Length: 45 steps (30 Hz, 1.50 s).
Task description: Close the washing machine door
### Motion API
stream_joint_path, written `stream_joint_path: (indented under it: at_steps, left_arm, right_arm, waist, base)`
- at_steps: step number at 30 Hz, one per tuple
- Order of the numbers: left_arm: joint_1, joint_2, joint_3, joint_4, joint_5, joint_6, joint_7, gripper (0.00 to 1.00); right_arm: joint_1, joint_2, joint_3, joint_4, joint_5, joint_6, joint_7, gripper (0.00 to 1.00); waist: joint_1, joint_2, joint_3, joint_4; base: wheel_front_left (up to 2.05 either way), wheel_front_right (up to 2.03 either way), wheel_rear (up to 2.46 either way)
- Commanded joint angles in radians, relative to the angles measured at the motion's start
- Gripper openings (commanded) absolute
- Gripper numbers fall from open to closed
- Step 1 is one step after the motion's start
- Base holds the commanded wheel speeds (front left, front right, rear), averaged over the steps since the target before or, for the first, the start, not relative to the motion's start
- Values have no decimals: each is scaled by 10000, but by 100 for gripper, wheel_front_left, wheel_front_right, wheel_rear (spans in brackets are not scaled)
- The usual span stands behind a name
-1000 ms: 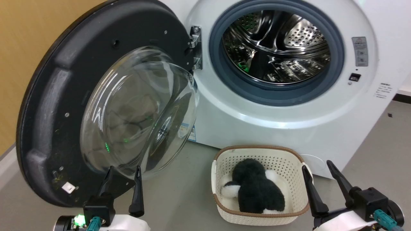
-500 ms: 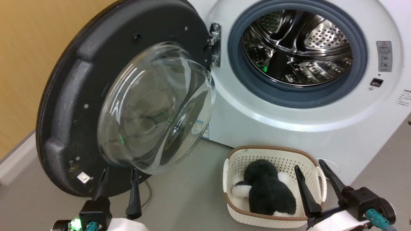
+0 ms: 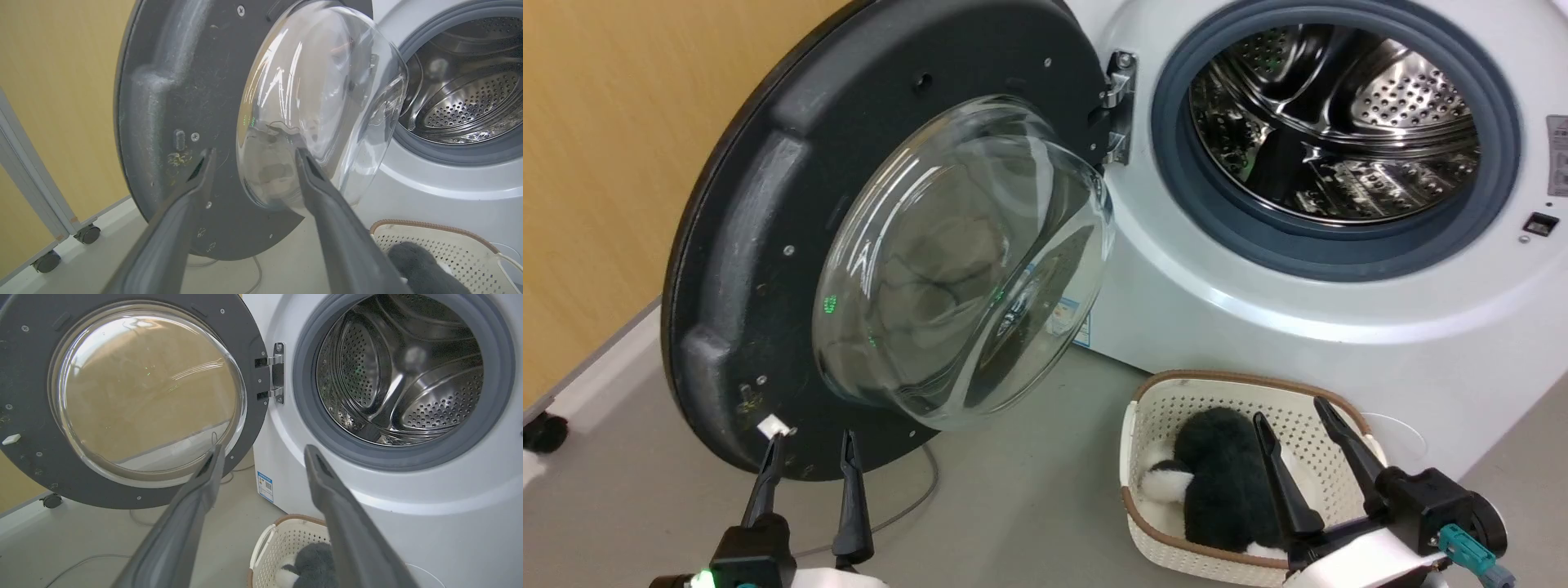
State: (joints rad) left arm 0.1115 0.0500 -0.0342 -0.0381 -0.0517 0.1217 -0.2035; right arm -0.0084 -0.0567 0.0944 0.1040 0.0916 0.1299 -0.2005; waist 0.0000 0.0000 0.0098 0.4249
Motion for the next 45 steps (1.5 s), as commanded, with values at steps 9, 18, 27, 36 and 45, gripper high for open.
stream_joint_path:
  at_steps: [9,18,27,36,45]
  left_arm:
    - [265,5,32,-148,-83,214,-240,100]
    - [335,4,119,-239,-182,352,-428,80]
    - [360,4,313,-492,-181,346,-582,0]
    - [302,10,998,-1155,-713,557,-582,0]
    - [-1273,615,2849,-601,-2988,-681,-496,0]
  right_arm:
    - [-349,-102,261,208,209,7,-273,100]
    - [-425,-103,335,314,337,7,-459,100]
    - [-385,-89,300,339,375,8,-613,100]
    - [-300,-55,214,284,361,8,-613,100]
    - [-146,-58,-8,23,344,8,-613,100]
  waist:
    - [0,0,57,412]
    - [0,0,49,781]
    - [0,0,75,1105]
    - [0,0,49,1103]
    - [0,0,257,1070]
  base:
    - [0,0,0]
    - [0,0,0]
    - [0,0,0]
    - [0,0,0]
    - [0,0,0]
